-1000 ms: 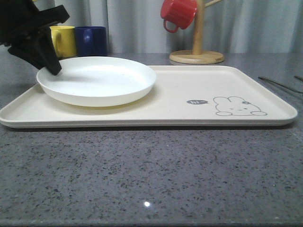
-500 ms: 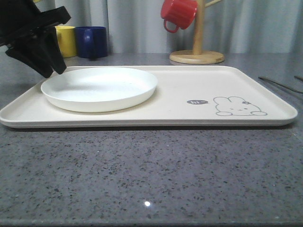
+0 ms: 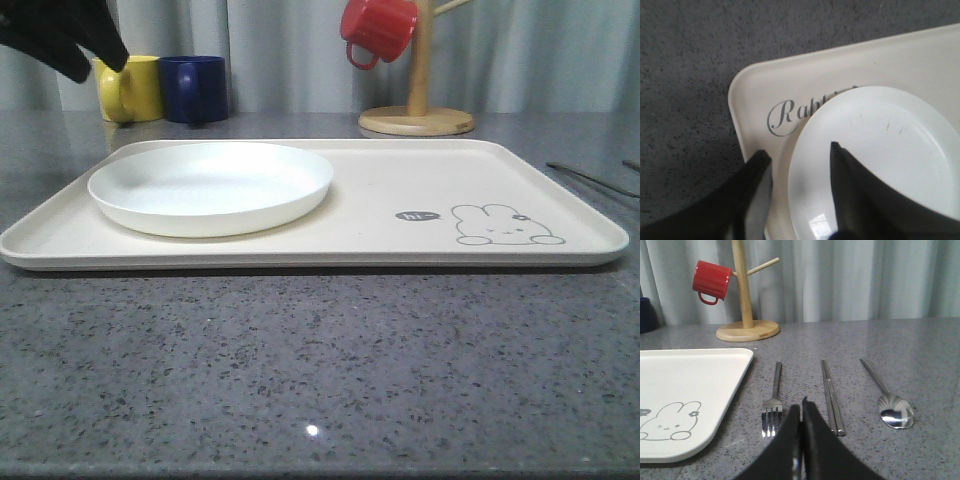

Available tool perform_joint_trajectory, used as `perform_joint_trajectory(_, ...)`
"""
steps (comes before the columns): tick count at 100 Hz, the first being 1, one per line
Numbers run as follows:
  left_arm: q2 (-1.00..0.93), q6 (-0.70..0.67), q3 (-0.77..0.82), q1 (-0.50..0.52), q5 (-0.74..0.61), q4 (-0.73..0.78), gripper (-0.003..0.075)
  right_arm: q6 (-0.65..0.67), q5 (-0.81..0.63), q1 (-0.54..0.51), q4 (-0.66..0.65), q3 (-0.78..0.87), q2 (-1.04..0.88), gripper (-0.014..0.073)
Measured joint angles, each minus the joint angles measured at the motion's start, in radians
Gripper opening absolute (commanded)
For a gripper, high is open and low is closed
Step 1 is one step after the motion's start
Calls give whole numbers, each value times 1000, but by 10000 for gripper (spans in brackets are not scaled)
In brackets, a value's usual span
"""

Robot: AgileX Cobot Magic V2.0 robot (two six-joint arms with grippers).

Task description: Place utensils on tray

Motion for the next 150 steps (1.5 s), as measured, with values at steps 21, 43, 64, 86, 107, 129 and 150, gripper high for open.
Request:
perform_joint_trajectory(21, -199, 0, 154, 59, -115, 2, 281, 0, 0, 0, 0, 0, 0, -69)
perform_joint_trajectory(43, -455, 21, 395, 133, -253, 6, 281, 0, 0, 0, 0, 0, 0, -69)
perform_joint_trajectory(64, -738, 63, 642, 135, -392, 6, 281, 0, 0, 0, 0, 0, 0, -69)
perform_joint_trajectory(86, -987, 103, 804, 135, -439, 8, 273, 0, 0, 0, 0, 0, 0, -69)
perform_joint_trajectory(107, -1089, 105, 877, 135, -441, 30, 69, 0, 0, 0, 0, 0, 0, -69)
perform_joint_trajectory(129, -1100, 105, 888, 135, -441, 32, -19, 0, -70, 0, 0, 0, 0, -69)
perform_joint_trajectory(150, -1100, 105, 888, 135, -441, 34, -19, 0, 72, 0, 8, -88, 2, -69)
